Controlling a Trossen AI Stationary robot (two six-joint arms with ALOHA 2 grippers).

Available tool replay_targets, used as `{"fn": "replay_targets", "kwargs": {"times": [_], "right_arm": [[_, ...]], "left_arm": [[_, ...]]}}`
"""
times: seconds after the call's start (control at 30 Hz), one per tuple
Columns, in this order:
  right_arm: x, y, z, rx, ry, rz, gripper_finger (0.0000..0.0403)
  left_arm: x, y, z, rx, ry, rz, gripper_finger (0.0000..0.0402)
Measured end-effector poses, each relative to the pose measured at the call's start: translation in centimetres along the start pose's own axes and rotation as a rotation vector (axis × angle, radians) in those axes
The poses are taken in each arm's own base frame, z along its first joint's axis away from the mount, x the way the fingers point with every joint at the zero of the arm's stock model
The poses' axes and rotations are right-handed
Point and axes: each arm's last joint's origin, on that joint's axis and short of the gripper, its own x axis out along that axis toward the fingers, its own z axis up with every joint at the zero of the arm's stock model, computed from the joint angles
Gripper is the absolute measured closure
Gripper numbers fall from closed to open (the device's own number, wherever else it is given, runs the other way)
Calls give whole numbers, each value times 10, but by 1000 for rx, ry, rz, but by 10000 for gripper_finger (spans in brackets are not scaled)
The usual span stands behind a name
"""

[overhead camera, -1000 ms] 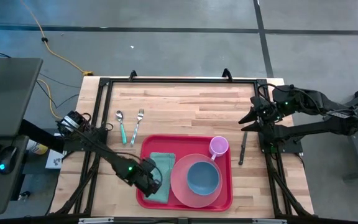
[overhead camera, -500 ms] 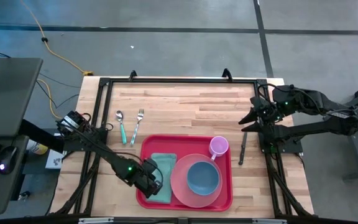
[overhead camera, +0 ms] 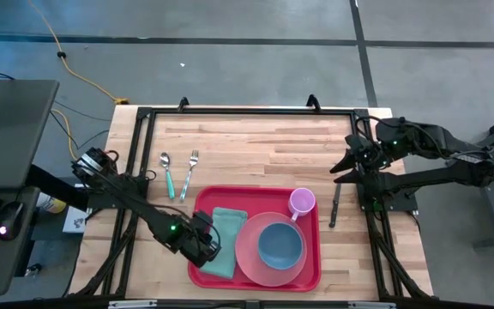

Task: Set up tray
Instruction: Put the blue napkin on the tray to the left of the pink plate

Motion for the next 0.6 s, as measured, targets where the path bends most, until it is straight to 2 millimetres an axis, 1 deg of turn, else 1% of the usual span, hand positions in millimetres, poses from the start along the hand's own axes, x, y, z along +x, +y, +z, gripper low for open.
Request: {"fn": "replay_targets", "kwargs": {"times": [0.1, 0.23, 0.33, 0.6], "right_arm": [[0, 0, -1, 2, 6, -2, 254], [0, 0, -1, 0, 10, -3, 254], [0, 0, -1, -5, 10, -4, 254], [0, 0, -1, -8, 10, -5, 254]], "left_arm": [[-4, 7, 1, 1, 1, 55, 266], [-2, 6, 7, 2, -17, 50, 272], [1, 5, 15, 15, -25, 38, 281], [12, 15, 52, 28, -42, 111, 309]]}}
